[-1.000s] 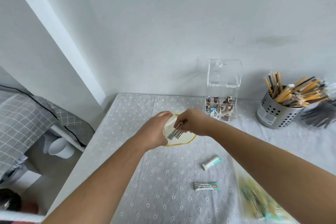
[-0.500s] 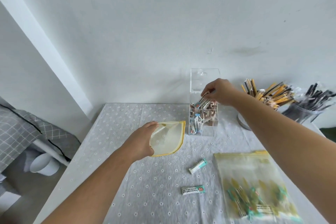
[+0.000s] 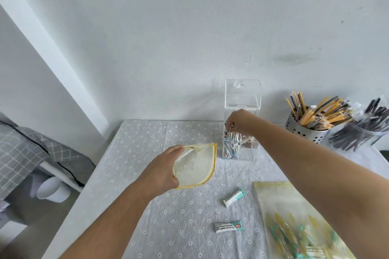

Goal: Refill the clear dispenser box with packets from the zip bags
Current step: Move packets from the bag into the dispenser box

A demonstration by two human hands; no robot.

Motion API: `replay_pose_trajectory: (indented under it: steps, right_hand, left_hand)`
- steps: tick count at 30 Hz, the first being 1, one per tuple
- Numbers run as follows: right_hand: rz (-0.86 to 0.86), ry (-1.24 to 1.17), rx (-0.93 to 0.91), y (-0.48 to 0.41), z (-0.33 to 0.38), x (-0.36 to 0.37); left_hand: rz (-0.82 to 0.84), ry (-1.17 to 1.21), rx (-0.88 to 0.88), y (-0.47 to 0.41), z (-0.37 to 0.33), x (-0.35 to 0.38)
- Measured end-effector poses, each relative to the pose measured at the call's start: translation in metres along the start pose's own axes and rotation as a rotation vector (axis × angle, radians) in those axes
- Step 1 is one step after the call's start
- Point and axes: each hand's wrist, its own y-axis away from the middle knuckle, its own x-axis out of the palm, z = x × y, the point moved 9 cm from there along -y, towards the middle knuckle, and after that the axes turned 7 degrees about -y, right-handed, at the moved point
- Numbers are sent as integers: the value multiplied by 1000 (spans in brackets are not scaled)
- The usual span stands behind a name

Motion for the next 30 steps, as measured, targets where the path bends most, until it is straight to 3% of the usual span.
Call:
replay_pose_trajectory:
  steps: [8, 30]
  right_hand:
    - [122, 128, -5, -17, -10, 36]
    - [112, 135, 31, -19, -15, 47]
  left_hand:
    - [10, 37, 9, -9, 0, 0]
    - [39, 60, 3, -18, 2, 5]
